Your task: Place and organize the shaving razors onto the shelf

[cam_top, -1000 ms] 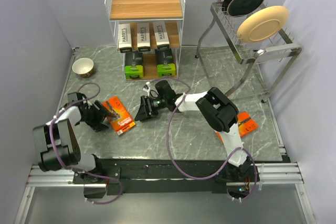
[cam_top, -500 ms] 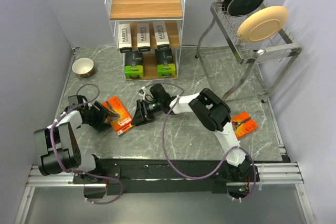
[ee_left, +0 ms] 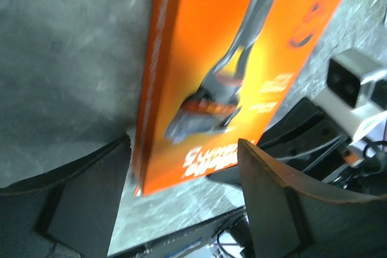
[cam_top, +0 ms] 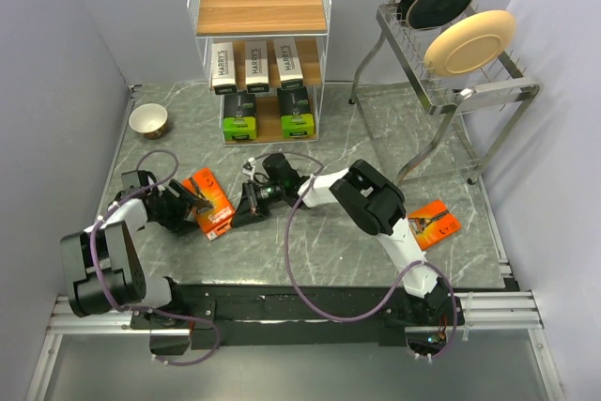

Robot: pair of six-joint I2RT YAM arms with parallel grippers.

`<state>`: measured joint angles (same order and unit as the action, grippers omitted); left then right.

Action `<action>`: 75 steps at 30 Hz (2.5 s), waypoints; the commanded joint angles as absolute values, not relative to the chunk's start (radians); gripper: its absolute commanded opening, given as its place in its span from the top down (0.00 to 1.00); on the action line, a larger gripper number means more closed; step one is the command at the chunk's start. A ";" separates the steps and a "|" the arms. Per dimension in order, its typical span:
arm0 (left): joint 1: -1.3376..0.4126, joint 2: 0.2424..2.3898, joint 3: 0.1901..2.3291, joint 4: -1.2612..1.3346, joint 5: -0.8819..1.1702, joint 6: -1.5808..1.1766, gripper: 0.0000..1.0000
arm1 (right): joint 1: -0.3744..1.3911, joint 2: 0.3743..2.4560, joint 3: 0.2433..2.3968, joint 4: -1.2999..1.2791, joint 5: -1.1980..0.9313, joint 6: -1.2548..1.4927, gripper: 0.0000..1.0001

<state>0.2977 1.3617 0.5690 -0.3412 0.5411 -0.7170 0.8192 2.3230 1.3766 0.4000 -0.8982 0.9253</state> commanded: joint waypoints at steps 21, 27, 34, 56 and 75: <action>0.334 1.276 0.348 0.159 0.843 -0.994 0.32 | 0.762 2.223 1.381 0.583 -0.810 1.204 1.00; 0.330 1.356 0.364 0.357 0.943 -1.097 0.34 | 0.762 2.221 1.377 0.542 -0.801 1.177 1.00; 0.330 1.451 0.380 0.413 0.917 -1.140 0.37 | 0.761 2.209 1.390 0.517 -0.802 1.152 1.00; 0.334 1.520 0.377 0.482 0.842 -1.124 0.43 | 0.764 2.195 1.397 0.476 -0.808 1.104 1.00; 0.339 1.683 0.442 0.623 0.888 -1.152 0.54 | 0.762 2.175 1.393 0.479 -0.819 1.089 1.00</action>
<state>0.3355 1.6627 0.4164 0.5301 0.8536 -1.1435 0.7551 2.2574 1.3743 0.4644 -0.8024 1.1057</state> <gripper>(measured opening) 0.509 0.022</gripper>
